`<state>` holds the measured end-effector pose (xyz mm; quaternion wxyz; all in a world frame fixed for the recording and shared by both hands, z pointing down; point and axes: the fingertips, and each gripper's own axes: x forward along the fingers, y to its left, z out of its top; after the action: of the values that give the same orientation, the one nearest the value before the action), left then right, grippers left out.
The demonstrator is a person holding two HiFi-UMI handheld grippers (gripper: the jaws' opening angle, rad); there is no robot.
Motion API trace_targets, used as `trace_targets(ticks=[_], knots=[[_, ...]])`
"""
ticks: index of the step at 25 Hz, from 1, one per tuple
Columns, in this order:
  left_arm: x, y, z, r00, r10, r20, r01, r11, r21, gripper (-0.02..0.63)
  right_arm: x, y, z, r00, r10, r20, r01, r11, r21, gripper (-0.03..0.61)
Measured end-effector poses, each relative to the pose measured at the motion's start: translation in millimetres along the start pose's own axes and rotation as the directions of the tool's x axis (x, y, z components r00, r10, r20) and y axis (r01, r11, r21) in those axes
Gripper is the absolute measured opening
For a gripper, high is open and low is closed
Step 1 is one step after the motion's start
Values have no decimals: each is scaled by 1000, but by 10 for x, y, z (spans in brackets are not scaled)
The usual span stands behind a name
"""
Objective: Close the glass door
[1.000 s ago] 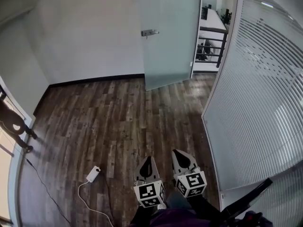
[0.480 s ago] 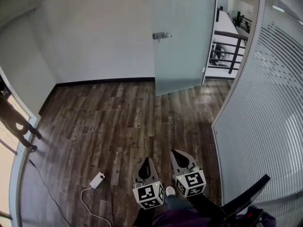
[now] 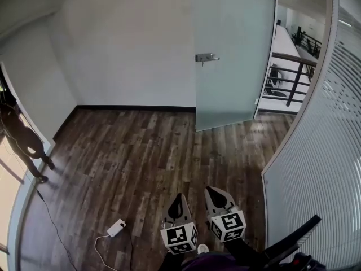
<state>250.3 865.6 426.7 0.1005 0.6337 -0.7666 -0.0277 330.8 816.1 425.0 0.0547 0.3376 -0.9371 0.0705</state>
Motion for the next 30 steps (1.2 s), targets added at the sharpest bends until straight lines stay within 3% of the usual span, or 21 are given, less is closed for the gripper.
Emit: trace_targets(ticks=[9, 12, 16, 18, 30], knots=[[538, 177, 4, 999, 37, -23, -37, 999, -8, 0, 535, -239, -20, 999, 39, -17, -39, 999, 20, -3], [738, 257, 27, 999, 25, -22, -25, 1000, -1, 0, 777, -242, 11, 998, 56, -10, -56, 998, 13, -3], [1113, 392, 129, 1000, -3, -4, 3, 998, 64, 0, 1194, -272, 102, 998, 60, 8, -60, 998, -1, -3], [1349, 517, 197, 1000, -14, -2, 14, 999, 40, 0, 1450, -290, 173, 998, 62, 14, -62, 998, -8, -3], [2295, 1342, 397, 998, -59, 8, 59, 998, 21, 0, 2659, -281, 299, 1000, -3, 31, 3, 1000, -3, -3]])
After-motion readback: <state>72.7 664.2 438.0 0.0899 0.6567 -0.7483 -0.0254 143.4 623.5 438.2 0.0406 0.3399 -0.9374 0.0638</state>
